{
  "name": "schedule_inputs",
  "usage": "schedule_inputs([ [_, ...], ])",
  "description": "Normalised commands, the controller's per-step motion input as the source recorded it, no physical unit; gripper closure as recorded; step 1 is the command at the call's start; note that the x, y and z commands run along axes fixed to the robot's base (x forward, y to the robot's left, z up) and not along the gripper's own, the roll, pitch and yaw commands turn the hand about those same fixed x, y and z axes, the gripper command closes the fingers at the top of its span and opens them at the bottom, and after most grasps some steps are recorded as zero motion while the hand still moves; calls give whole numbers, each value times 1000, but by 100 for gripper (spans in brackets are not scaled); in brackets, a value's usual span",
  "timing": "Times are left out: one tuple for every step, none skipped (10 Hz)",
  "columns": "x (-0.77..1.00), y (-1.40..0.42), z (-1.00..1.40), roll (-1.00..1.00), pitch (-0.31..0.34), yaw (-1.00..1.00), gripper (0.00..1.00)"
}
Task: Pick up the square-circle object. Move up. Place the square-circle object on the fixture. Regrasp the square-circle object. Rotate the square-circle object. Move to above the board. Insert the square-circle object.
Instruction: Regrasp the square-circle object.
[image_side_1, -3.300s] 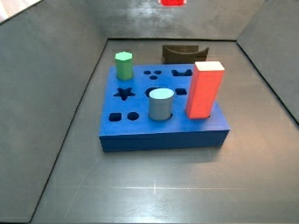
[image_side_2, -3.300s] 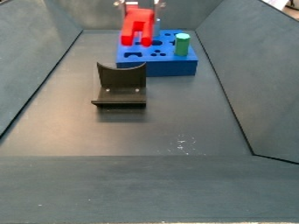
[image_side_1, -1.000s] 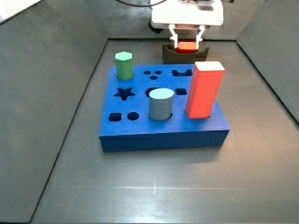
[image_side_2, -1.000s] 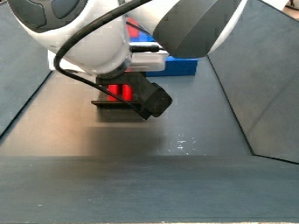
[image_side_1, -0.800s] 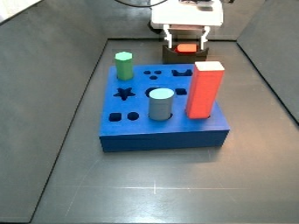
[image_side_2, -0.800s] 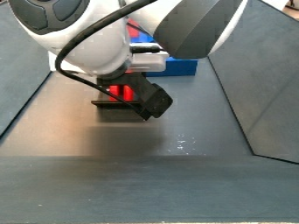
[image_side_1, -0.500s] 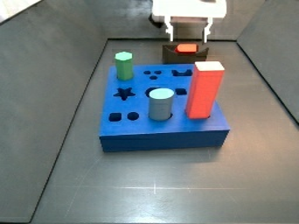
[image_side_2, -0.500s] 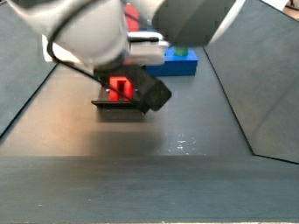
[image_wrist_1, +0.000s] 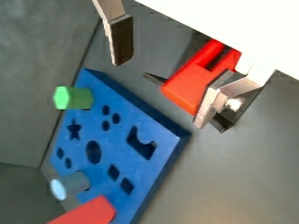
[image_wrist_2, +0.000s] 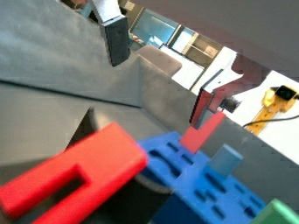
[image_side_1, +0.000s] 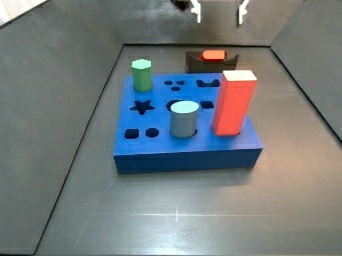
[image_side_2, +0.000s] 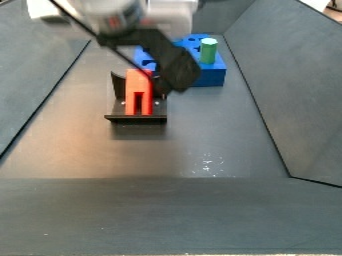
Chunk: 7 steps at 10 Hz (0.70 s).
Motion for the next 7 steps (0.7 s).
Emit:
schedule_inputs([
  [-36, 13, 302, 23, 51, -7, 0],
  [-118, -772, 798, 1000, 56, 21, 0],
  [-111, -772, 707, 1000, 56, 21, 0],
  [-117, -585, 470, 1000, 41, 20, 0],
  [-116, -430, 271, 1000, 34, 19, 0],
  [-82, -274, 107, 1000, 30, 19, 0],
  [-41, -78, 58, 1000, 31, 19, 0],
])
